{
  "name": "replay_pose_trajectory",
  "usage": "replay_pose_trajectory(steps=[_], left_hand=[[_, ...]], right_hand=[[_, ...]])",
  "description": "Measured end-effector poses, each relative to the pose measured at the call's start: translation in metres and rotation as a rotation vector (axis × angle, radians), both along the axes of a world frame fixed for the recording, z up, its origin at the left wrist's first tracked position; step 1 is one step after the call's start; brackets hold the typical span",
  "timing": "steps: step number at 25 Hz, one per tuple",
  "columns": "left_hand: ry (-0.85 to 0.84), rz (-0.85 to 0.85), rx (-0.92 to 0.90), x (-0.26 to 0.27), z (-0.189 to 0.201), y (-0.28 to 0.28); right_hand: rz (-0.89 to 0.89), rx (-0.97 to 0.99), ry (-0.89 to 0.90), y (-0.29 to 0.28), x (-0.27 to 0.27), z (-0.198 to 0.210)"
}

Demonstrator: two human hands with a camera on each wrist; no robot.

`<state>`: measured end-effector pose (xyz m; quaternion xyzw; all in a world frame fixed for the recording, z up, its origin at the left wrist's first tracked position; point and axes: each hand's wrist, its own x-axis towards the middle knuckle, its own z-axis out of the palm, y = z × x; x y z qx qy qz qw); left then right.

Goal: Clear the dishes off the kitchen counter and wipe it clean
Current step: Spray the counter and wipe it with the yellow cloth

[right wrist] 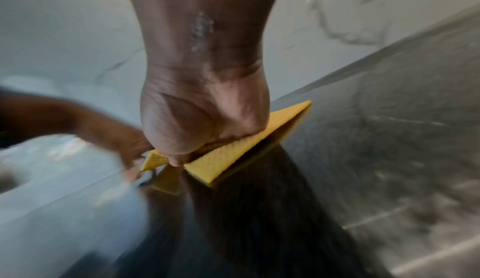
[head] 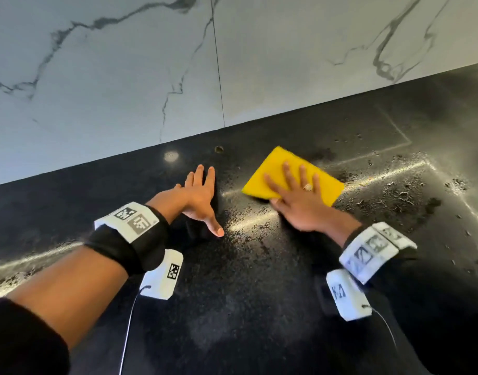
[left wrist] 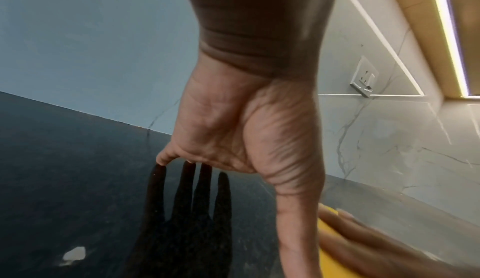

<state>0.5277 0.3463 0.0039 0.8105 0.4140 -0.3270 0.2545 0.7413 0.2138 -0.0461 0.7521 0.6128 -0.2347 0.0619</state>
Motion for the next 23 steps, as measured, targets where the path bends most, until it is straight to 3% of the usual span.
replay_pose_trajectory(steps=[2,4,6,9,11,12,13,16,19,21,23], left_hand=[[0.015,0.018,0.011,0.013,-0.001,0.006],[0.009,0.056,0.003,0.024,-0.002,0.007],[-0.028,0.114,-0.011,0.032,-0.005,0.005],[-0.07,0.15,-0.03,0.036,-0.013,0.004],[-0.079,0.16,-0.051,0.036,-0.014,0.006],[-0.079,0.164,-0.055,0.036,-0.015,0.006],[-0.074,0.162,-0.053,0.037,-0.015,0.007],[-0.043,0.168,-0.051,0.038,-0.016,0.008],[-0.055,0.176,-0.058,0.037,-0.019,0.007],[-0.074,0.168,-0.05,0.037,-0.02,0.007],[-0.088,0.176,-0.056,0.037,-0.02,0.007]], right_hand=[[0.3,0.037,0.059,-0.029,-0.032,0.0],[0.399,0.062,0.075,-0.038,-0.018,0.003],[0.272,0.056,0.032,-0.015,0.024,0.003],[-0.169,0.077,0.013,0.052,0.076,0.003],[-0.419,0.13,0.009,0.097,0.068,0.0],[-0.447,0.137,0.015,0.116,0.048,-0.001],[-0.395,0.128,0.039,0.13,0.025,-0.002],[0.072,0.075,0.063,0.137,-0.04,-0.005],[0.319,0.11,0.109,0.127,-0.001,-0.004],[0.209,0.14,0.039,0.12,0.064,-0.004],[-0.173,0.141,-0.015,0.112,0.129,-0.002]])
